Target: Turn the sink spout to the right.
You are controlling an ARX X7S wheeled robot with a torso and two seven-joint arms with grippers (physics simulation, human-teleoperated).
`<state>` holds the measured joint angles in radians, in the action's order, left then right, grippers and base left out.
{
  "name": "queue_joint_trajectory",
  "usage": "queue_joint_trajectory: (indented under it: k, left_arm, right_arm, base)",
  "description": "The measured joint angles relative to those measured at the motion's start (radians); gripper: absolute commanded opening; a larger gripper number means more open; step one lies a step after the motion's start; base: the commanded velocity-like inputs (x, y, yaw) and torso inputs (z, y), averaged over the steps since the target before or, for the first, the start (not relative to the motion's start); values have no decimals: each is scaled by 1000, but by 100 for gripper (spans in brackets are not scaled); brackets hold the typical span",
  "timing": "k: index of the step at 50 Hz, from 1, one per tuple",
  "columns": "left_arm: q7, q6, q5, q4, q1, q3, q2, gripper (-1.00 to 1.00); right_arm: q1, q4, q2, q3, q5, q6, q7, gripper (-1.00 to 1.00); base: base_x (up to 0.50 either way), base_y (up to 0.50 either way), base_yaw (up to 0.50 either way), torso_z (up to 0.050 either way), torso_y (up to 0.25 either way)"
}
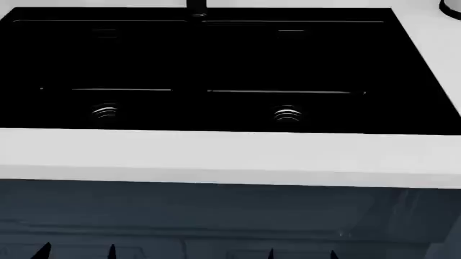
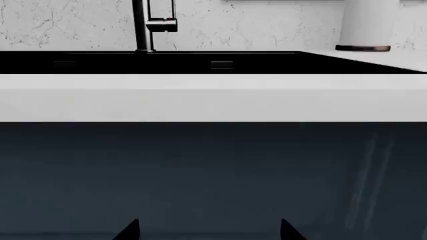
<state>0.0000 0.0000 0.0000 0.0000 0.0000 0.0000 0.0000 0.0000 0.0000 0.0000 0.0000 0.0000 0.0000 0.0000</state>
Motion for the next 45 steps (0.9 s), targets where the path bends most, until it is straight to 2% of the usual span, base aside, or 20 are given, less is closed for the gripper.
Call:
queue_joint_trajectory:
  k: [17, 45]
  left_arm:
    - [-29, 10, -37, 9, 6, 35, -34, 100]
    - [-30, 82, -80, 20, 24, 111, -89, 100]
  right_arm:
    - [6, 9, 30, -39, 30, 0, 40, 100]
    - [8, 8, 75, -89, 70, -1, 97, 100]
  base:
    - [0, 0, 0, 1, 0]
    - [0, 0, 0, 50, 0]
